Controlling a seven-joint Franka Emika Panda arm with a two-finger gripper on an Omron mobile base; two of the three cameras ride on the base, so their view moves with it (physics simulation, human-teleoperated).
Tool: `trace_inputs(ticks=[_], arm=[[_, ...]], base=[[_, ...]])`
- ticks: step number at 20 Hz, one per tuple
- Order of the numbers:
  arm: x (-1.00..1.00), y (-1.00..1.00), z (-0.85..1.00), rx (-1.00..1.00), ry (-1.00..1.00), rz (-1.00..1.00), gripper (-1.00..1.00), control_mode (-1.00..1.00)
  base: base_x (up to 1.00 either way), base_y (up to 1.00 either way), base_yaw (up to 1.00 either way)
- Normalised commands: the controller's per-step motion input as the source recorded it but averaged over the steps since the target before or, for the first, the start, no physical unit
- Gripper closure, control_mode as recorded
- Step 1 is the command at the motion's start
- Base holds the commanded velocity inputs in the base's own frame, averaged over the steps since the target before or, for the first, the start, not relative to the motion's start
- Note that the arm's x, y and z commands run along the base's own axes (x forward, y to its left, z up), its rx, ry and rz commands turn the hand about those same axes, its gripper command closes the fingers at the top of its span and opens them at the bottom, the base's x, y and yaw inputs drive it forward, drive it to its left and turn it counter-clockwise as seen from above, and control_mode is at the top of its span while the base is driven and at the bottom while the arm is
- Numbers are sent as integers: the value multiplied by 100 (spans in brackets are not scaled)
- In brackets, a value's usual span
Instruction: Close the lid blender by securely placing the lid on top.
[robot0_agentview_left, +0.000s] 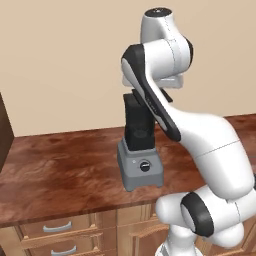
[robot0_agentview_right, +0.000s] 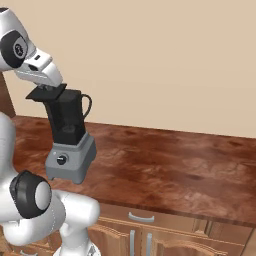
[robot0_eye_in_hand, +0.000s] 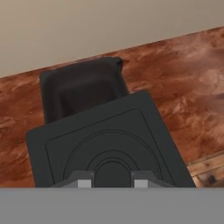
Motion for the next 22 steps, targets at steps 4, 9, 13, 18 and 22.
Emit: trace_inputs(ticks=[4, 9, 13, 18, 22], arm=[[2, 0, -7, 0, 0, -2, 100, -100], [6, 0, -12, 0, 0, -1, 100, -100], [3, -3, -19, 0, 0, 0, 100, -100], [11, -4, -2, 0, 0, 0, 100, -100], [30, 0, 0, 0, 0, 0, 100, -100]], base=[[0, 0, 0], [0, 0, 0], [0, 0, 0], [0, 0, 0], [0, 0, 0]])
